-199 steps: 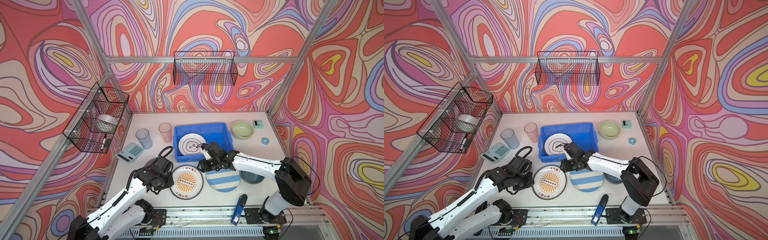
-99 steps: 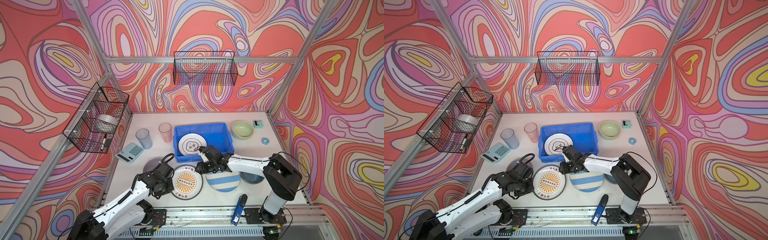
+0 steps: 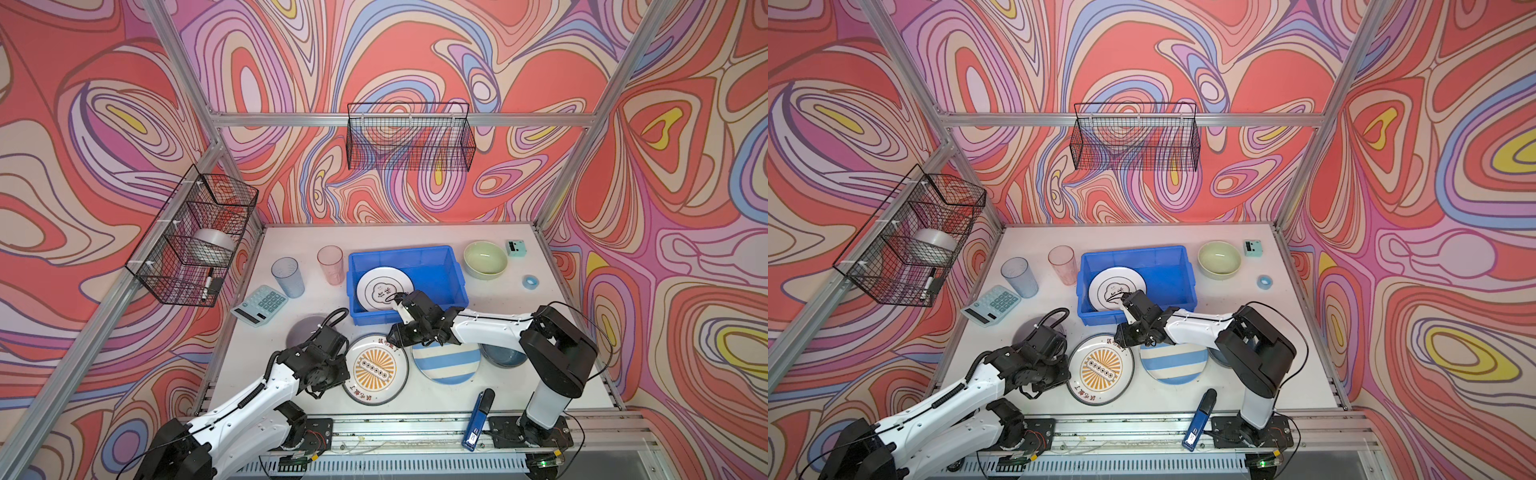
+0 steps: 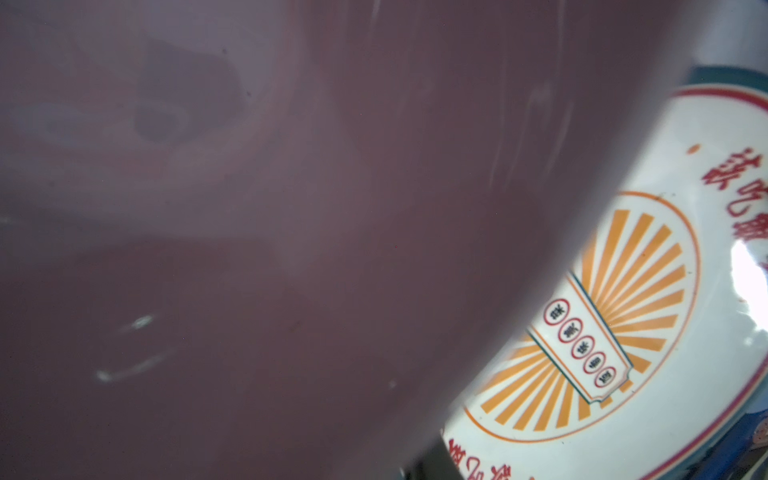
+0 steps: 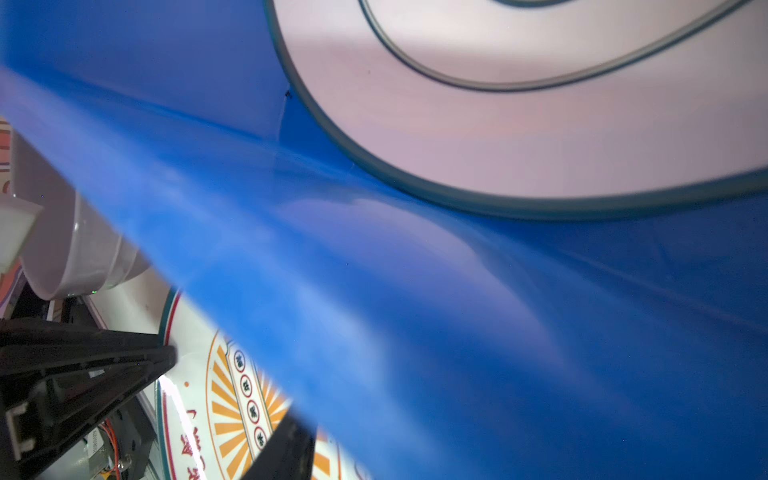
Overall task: Place the mixed dishes into the plastic bin
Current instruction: 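Lower both grippers to the edges of the orange sunburst plate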
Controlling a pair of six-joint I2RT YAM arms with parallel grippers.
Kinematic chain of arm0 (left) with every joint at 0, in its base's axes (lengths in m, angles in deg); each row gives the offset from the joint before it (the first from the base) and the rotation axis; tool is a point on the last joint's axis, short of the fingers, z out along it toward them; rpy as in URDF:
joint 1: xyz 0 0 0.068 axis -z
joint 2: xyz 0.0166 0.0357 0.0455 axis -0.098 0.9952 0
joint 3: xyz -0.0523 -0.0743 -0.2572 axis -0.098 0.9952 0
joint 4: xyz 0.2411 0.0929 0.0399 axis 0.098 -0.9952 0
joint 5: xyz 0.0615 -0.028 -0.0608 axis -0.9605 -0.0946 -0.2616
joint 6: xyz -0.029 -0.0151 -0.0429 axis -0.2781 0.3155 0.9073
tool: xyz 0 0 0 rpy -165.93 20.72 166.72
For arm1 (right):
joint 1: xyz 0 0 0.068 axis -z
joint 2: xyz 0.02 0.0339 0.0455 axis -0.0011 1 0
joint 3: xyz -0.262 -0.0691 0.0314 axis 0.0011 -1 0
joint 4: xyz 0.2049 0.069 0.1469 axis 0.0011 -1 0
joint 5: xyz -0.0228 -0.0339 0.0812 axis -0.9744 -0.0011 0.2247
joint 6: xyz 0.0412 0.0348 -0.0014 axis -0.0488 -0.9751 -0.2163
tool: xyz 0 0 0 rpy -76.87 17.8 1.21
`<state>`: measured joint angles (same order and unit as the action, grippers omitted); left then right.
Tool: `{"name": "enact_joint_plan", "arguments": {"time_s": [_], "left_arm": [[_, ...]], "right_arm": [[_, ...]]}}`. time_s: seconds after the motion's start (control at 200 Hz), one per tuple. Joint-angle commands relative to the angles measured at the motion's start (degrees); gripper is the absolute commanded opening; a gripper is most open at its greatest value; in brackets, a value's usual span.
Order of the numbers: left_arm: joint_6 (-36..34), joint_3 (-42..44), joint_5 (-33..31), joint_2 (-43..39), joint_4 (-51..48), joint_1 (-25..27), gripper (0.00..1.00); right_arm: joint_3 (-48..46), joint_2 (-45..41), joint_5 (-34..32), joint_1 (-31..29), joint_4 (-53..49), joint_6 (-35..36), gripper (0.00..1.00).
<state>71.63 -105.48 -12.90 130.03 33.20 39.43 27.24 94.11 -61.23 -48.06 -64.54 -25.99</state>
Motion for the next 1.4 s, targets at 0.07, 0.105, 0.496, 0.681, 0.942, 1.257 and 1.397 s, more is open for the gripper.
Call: {"name": "enact_joint_plan", "arguments": {"time_s": [0.07, 0.105, 0.496, 0.681, 0.942, 1.257, 1.397], "left_arm": [[1.19, 2.46, -0.47, -0.16, -2.11, 0.3, 0.16], [1.24, 2.54, -0.48, -0.39, -2.2, 0.3, 0.16], [0.62, 2.65, -0.78, -0.52, -2.41, 0.3, 0.16], [0.18, 2.54, -0.67, 0.47, -1.94, 0.3, 0.16], [0.18, 2.96, -0.63, -0.07, -1.68, 0.3, 0.16], [0.18, 3.66, -0.01, 0.68, 0.16, 0.31, 0.16], [0.24, 3.44, -0.02, 0.07, 0.08, 0.3, 0.16]], "right_arm": [[-0.7, 0.84, 2.12, -1.45, -6.77, 0.0, 0.42], [-0.75, 0.89, 1.95, -1.42, -7.48, 0.11, 0.42], [-0.33, -8.11, -3.84, -1.48, -16.71, -0.34, 0.62], [-0.48, -9.6, -4.62, -1.53, -18.52, -1.37, 0.6], [-7.33, -13.63, 0.36, -1.63, -9.51, -6.71, 0.48], [-8.83, -13.42, 3.67, -1.79, -3.13, -9.34, 0.38], [-9.18, -13.32, 4.65, -1.85, -1.8, -9.89, 0.31]]}}
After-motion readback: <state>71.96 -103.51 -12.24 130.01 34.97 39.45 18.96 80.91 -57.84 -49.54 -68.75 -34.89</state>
